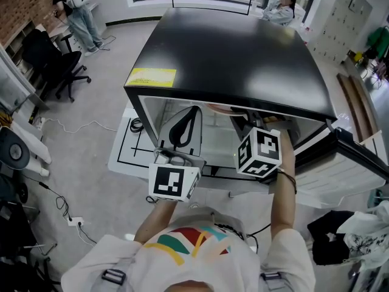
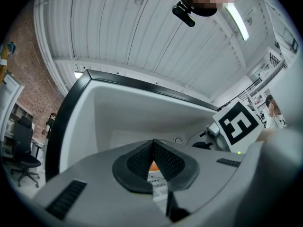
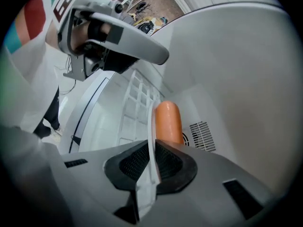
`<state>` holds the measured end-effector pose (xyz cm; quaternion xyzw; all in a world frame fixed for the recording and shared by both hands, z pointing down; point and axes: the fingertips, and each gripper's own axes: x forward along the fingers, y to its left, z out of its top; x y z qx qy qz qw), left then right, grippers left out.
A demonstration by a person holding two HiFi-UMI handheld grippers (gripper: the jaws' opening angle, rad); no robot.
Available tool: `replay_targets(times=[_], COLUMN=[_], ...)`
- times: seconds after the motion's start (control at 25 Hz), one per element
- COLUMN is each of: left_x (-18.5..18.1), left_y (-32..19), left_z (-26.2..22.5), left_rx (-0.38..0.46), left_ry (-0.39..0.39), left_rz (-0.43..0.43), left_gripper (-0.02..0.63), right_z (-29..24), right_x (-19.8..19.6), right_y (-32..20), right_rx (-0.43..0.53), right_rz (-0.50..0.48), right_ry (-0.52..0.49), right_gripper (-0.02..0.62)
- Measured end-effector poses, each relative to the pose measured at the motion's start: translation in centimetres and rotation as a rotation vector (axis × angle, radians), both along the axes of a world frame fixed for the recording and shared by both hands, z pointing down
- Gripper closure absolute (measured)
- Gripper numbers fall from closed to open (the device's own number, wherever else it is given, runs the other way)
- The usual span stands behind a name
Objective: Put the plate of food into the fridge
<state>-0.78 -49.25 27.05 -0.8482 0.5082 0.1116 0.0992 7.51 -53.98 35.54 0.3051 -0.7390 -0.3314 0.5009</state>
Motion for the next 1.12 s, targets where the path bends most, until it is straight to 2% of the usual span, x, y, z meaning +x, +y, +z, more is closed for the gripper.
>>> replay_targets(times=[0.2, 0.4, 0.52, 0.68, 0.88, 1.04, 1.12], left_x=[0.1, -0.1, -0.3, -0.3, -0.2, 0.2, 0.4], left_y=[0.1, 0.5, 0.8, 1.2, 1.5, 1.9, 2.2], left_z=[-0.1, -0.1, -0.2, -0.1, -0.3, -0.7, -0.8], left_rx=[-0.002, -0.005, -0.002, -0.004, -0.001, 0.006, 0.01], left_ry=[0.004, 0.01, 0.018, 0.02, 0.023, 0.027, 0.024], left_rz=[0.01, 0.011, 0.009, 0.011, 0.014, 0.025, 0.03], left_gripper=[0.6, 0.6, 0.6, 0.6, 0.6, 0.6, 0.6], right_z=[-0.2, -0.9, -0.7, -0.9, -0.9, -2.7, -3.9], right_x=[-0.2, -0.8, -1.2, -1.2, -1.3, -2.5, -2.8], right_y=[0.2, 0.1, 0.3, 0.9, 1.8, 3.3, 3.7], right_rx=[-0.18, -0.264, -0.312, -0.306, -0.294, -0.341, -0.33], right_rz=[0.044, 0.093, 0.092, 0.075, 0.049, -0.053, -0.075], right_ry=[-0.112, -0.286, -0.338, -0.356, -0.343, -0.486, -0.538], right_gripper=[0.554, 0.554, 0.532, 0.499, 0.499, 0.494, 0.494])
